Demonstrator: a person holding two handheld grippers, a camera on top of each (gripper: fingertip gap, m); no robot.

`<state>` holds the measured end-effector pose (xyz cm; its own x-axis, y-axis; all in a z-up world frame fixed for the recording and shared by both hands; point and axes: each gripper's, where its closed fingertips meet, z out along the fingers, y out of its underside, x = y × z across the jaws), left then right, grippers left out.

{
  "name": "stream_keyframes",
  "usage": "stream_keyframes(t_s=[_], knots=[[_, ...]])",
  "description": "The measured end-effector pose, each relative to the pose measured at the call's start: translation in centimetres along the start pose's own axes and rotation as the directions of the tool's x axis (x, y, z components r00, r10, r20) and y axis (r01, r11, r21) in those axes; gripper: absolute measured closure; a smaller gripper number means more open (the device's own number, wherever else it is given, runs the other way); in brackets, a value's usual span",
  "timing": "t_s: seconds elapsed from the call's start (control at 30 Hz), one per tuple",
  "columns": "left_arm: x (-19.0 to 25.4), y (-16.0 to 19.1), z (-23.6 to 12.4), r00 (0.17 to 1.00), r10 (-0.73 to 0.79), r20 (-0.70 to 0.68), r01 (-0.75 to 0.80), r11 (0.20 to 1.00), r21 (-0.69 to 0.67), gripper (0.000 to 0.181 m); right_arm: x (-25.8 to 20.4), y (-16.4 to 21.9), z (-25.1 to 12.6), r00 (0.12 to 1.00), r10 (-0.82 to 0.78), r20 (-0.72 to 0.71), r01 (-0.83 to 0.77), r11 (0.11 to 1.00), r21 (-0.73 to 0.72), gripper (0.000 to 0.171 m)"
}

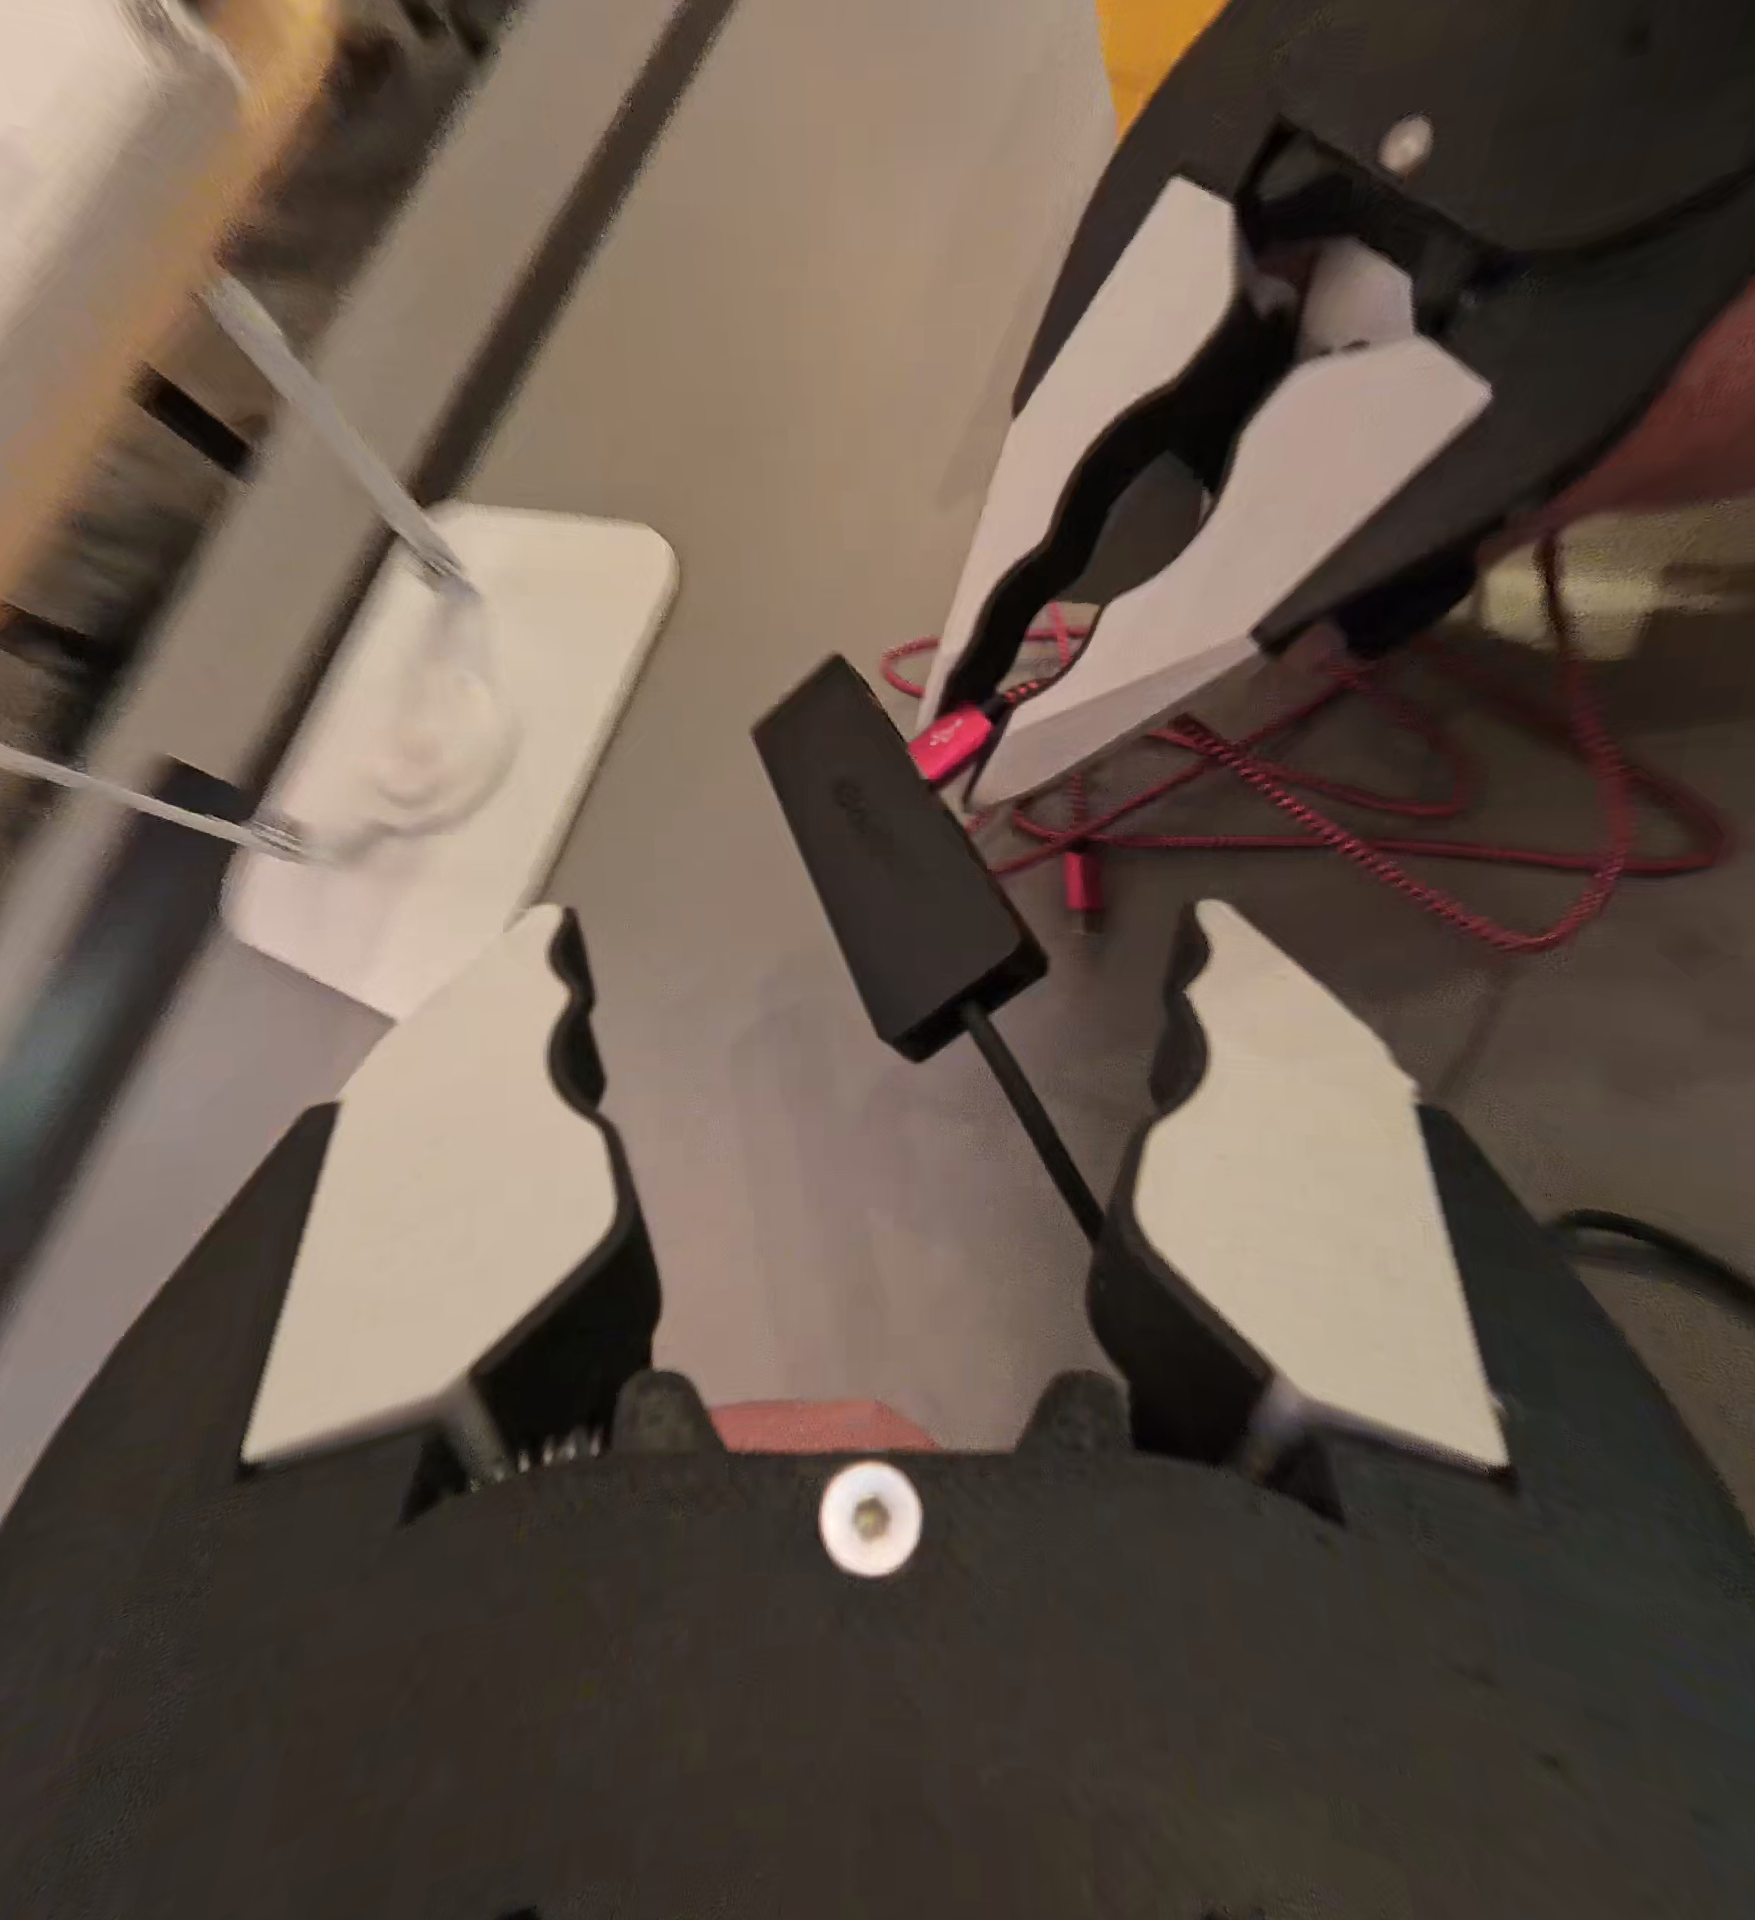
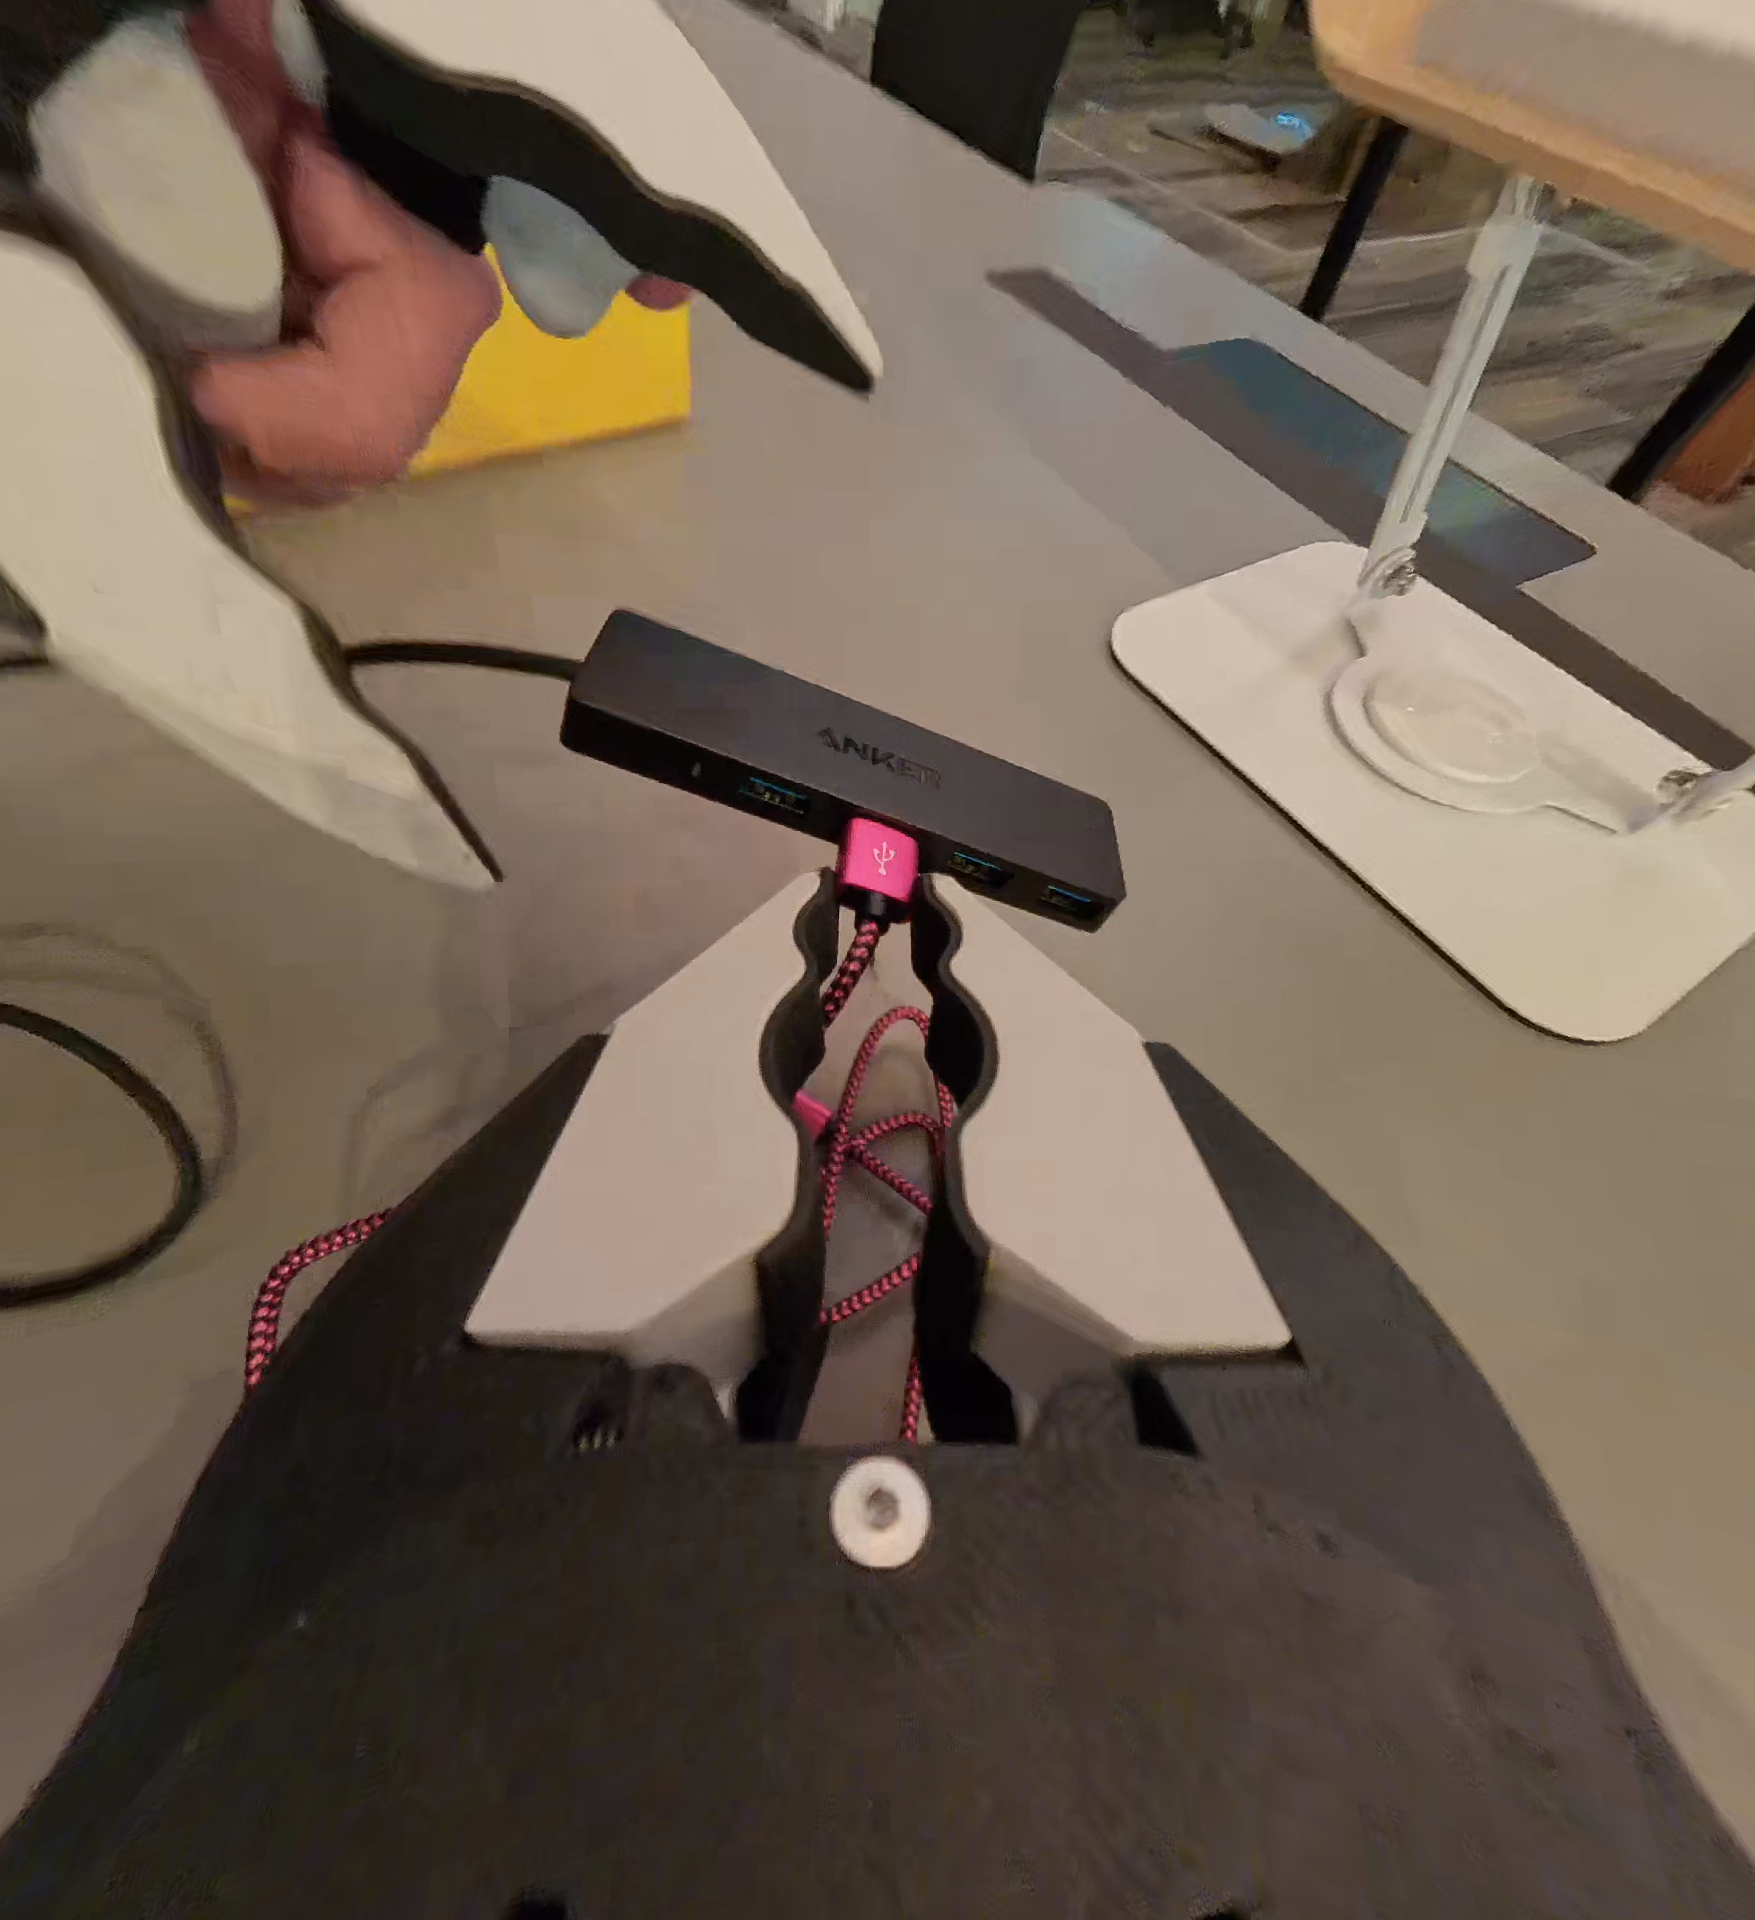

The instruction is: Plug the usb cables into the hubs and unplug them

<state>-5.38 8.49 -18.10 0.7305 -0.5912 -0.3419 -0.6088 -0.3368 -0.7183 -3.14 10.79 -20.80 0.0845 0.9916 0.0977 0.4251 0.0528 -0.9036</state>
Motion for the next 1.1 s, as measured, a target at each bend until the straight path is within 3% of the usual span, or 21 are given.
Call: stream_keyframes(t_s=[0.1, 0.2, 0.27, 0.37, 0.43, 0.53, 0.6, 0.8, 1.03, 1.1], knots=[[0.4, -0.8, -0.3, 0.978, 0.179, 0.103, -0.181, 0.984, 0.002, 0.068, -0.3, -0.6, -0.4, 0.995, 0.062, 0.075, -0.064, 0.998, 0.019, 0.16], [0.9, -0.3, 0.6, 0.907, 0.397, 0.142, -0.385, 0.917, -0.109, 0.074, -1.2, -1.0, -0.4, 0.985, 0.094, 0.143, -0.094, 0.996, -0.002, 0.16], [1.2, -0.5, 1.1, 0.866, 0.476, 0.155, -0.459, 0.878, -0.134, 0.095, -1.7, -1.6, -0.4, 0.978, 0.103, 0.181, -0.105, 0.994, 0.004, 0.16], [0.2, -0.5, 1.4, 0.77, 0.6, 0.218, -0.569, 0.8, -0.192, 0.141, -2.1, -2.3, -0.7, 0.964, 0.132, 0.229, -0.141, 0.99, 0.023, 0.16], [-0.3, -0.8, 1.2, 0.763, 0.599, 0.243, -0.573, 0.801, -0.176, 0.168, -2.1, -2.4, -1.0, 0.958, 0.143, 0.248, -0.156, 0.987, 0.031, 0.16], [-0.6, -1.3, 0.8, 0.759, 0.6, 0.253, -0.574, 0.8, -0.177, 0.16, -2.1, -2.6, -1.3, 0.951, 0.149, 0.27, -0.168, 0.985, 0.046, 0.16], [-0.4, -1.4, 0.8, 0.756, 0.61, 0.239, -0.584, 0.793, -0.176, 0.169, -2.0, -2.9, -1.5, 0.948, 0.157, 0.277, -0.179, 0.982, 0.055, 0.16], [-0.7, -1.9, 0.7, 0.756, 0.607, 0.245, -0.581, 0.795, -0.174, 0.17, -1.4, -3.7, -1.9, 0.97, 0.101, 0.22, -0.124, 0.988, 0.094, 0.159], [-1.0, -1.7, 0.1, 0.801, 0.584, 0.133, -0.551, 0.805, -0.22, 0.17, -0.6, -5.2, -3.8, 0.975, -0.223, 0.019, 0.217, 0.964, 0.156, 0.153], [-1.5, -2.3, -0.4, 0.796, 0.583, 0.165, -0.549, 0.809, -0.208, 0.17, -1.2, -5.6, -4.1, 0.961, -0.274, 0.024, 0.266, 0.949, 0.169, 0.148]])
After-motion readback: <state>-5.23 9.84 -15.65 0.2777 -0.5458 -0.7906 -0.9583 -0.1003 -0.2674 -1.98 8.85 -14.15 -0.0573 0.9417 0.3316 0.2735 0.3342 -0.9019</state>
